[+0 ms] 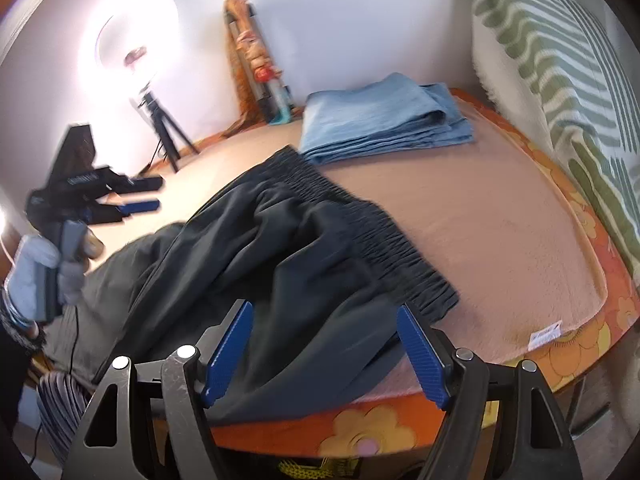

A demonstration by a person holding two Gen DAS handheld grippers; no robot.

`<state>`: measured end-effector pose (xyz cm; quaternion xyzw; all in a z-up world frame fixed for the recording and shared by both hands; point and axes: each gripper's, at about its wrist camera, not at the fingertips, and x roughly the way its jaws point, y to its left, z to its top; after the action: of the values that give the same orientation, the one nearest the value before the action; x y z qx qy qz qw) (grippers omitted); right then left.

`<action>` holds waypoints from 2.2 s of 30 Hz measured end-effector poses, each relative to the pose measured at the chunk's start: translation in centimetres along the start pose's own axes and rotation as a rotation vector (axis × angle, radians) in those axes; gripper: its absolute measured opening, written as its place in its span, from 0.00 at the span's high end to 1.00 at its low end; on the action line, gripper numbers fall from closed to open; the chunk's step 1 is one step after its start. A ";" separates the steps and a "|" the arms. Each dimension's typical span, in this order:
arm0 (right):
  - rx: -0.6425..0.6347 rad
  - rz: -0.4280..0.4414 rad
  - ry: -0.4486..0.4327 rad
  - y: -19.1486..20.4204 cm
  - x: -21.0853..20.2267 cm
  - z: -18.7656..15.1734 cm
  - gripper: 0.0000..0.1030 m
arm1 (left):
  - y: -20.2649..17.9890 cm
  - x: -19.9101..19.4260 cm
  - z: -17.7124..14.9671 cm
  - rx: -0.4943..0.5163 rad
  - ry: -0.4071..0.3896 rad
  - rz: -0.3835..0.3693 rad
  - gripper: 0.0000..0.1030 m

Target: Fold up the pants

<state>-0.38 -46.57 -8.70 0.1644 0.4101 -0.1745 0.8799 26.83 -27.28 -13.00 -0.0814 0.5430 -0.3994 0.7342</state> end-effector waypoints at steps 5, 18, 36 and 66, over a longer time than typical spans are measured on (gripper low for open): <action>0.069 0.028 -0.015 -3.0 1.1 0.4 0.26 | 0.1 3.8 1.2 -0.041 0.030 0.049 0.35; 0.154 0.032 -0.086 -5.9 -0.8 1.6 0.34 | -3.5 5.8 0.6 0.075 -0.061 0.039 0.98; 0.312 0.172 -0.060 -10.1 0.0 0.7 0.39 | -16.8 2.6 -9.4 0.579 -0.104 0.054 0.97; 0.249 0.221 -0.085 -7.9 -0.1 2.7 0.38 | -7.7 4.7 1.2 0.131 -0.065 -0.054 0.97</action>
<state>-2.16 -54.73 -8.16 0.3087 0.3274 -0.1331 0.8831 24.46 -35.95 -11.73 -0.0607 0.4891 -0.4509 0.7442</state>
